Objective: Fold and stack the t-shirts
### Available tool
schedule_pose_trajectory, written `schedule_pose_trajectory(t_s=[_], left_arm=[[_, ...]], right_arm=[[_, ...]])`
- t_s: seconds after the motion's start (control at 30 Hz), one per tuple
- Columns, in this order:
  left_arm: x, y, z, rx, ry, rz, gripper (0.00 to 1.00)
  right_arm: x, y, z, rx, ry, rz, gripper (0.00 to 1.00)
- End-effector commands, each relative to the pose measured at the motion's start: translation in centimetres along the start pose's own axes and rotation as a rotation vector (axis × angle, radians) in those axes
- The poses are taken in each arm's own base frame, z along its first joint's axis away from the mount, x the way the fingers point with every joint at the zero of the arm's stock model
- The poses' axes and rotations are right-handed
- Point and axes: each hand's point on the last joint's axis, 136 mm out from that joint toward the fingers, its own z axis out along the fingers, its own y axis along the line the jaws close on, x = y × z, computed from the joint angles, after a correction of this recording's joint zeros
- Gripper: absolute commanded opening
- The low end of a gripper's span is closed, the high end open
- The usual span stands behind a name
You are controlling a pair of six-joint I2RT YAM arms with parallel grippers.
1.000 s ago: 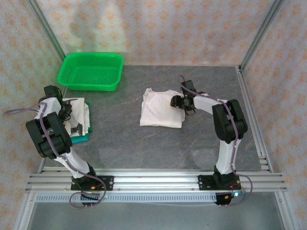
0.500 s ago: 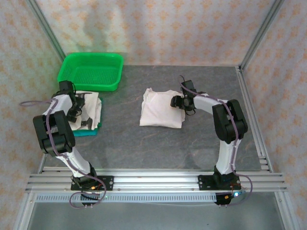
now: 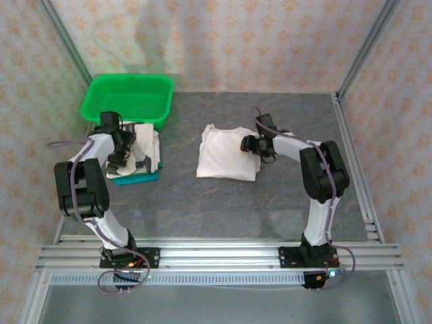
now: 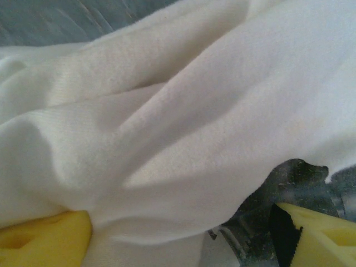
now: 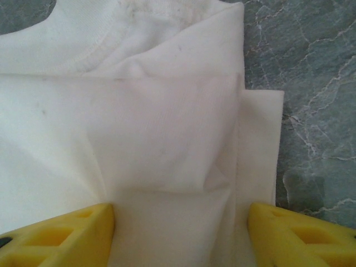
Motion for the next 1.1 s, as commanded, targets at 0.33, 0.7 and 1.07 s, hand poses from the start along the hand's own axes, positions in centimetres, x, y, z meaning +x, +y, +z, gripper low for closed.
schedule_pose_trajectory(t_s=[0.33,0.7,1.07], left_arm=[[1.7,0.3,-5.2,-0.076,0.025,0.193,0.97],[9.0,-7.5,-11.0,0.046,-0.104,0.783,1.0],[25.8,-10.0,-4.0,0.138,0.235,1.161,1.0]], right_arm=[[-2.8,2.7,-5.4,-0.091,-0.133,0.0,0.66],[-3.1,-0.4,-8.1,-0.061,-0.228,0.144,0.69],[2.1,-1.9,-3.8,0.047,0.062,0.105,0.71]])
